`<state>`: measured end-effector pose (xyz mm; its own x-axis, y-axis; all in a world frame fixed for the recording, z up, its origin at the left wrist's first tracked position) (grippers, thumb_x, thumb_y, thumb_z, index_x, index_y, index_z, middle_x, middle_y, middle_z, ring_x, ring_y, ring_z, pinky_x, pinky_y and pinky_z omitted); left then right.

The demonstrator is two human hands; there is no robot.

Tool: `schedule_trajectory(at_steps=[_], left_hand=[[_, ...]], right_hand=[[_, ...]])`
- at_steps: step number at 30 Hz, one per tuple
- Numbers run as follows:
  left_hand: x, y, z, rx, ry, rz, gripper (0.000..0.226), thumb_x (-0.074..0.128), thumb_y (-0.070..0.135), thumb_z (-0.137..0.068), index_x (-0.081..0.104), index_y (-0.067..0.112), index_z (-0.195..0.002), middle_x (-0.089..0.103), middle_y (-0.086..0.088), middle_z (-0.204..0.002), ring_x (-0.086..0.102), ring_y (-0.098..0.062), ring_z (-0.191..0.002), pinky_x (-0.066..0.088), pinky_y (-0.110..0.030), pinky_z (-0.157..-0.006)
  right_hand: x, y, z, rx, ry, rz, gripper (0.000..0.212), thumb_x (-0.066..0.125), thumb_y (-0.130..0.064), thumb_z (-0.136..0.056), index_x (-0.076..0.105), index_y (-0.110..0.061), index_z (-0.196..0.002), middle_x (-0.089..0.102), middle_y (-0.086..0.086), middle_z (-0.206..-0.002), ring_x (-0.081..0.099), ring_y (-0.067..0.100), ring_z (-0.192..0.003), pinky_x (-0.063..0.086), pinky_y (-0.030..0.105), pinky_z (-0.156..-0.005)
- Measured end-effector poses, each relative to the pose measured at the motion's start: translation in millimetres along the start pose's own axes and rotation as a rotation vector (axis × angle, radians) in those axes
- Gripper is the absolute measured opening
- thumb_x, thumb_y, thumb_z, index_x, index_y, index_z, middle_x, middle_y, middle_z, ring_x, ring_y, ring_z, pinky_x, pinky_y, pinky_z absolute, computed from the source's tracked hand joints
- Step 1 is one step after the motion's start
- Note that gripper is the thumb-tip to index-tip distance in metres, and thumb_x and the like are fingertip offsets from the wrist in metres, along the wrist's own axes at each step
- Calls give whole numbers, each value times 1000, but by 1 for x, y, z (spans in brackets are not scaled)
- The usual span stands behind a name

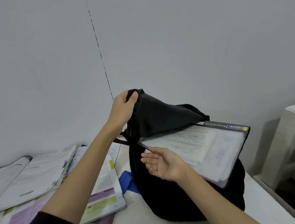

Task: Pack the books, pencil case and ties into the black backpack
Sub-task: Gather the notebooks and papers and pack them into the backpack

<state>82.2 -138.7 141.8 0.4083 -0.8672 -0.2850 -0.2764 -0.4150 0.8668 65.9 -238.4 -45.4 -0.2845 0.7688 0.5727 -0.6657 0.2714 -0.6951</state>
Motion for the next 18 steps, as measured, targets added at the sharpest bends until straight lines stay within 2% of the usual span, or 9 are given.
schedule_trajectory(at_steps=[2,4,6,8,10,11,14,16,18], left_hand=[[-1,1,-1,8,-7,-67,23,44,25,-99,63,13,-104,63,6,-93,57,-8,-88,43,-19,-75],[1,-2,-3,-26,-52,-169,34,46,32,-98,63,2,-96,62,-4,-90,56,-15,-83,41,-27,-75],[7,-9,-2,-92,-147,-233,45,50,39,-95,62,-4,-88,60,-10,-83,54,-19,-77,40,-30,-71],[12,-10,-1,-97,-199,-247,43,51,37,-95,64,-3,-88,60,-10,-82,54,-19,-77,40,-29,-70],[12,0,-1,-3,-166,-222,31,49,30,-97,68,6,-99,67,-6,-94,59,-18,-88,45,-30,-81],[12,9,-2,71,-133,-225,27,48,28,-98,68,12,-104,68,-2,-100,60,-17,-95,45,-31,-88],[15,34,-1,270,-90,-271,23,46,26,-98,65,25,-111,66,12,-103,59,-12,-103,45,-34,-94],[21,47,1,364,-114,-324,23,45,26,-97,64,27,-110,65,17,-99,59,-11,-101,46,-34,-92],[25,56,3,417,-119,-388,24,45,26,-98,64,28,-112,64,19,-99,59,-9,-100,45,-30,-88]], right_hand=[[-5,-18,14,-115,15,268,26,54,-22,-94,64,-4,-78,66,8,-58,52,12,-38,41,19,-39],[-20,-53,34,-396,165,772,20,62,-27,-90,65,-9,-83,68,5,-68,54,11,-51,43,22,-51],[-35,-77,55,-540,380,1549,35,65,-46,-82,63,-19,-104,66,0,-104,57,16,-89,44,30,-78],[-65,-71,63,-348,434,2086,68,62,-60,-77,42,-26,-133,40,1,-141,37,30,-126,31,43,-103],[-91,-54,67,-122,363,2153,84,63,-53,-79,19,-27,-146,10,3,-157,11,44,-139,16,54,-111],[-96,-47,67,-102,355,2156,82,62,-45,-83,16,-26,-148,6,4,-157,9,48,-139,15,54,-112],[-73,-46,69,-392,439,2203,42,47,-21,-89,42,-16,-130,42,10,-134,47,38,-114,44,42,-92],[-52,-49,68,-529,453,2152,29,41,-12,-88,51,-12,-115,56,10,-115,56,33,-101,46,37,-80],[-32,-50,56,-535,449,2147,27,42,-9,-88,52,-8,-114,59,14,-113,56,33,-103,43,36,-81]])
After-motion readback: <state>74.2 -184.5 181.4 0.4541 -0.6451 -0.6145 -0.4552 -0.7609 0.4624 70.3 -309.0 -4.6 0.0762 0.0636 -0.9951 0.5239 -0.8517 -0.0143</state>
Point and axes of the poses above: each hand's wrist, its own z-axis away from the middle knuckle, its own x-axis out of the palm, y = z × x, the point moved 8 cm from there along -z, towards the middle knuckle
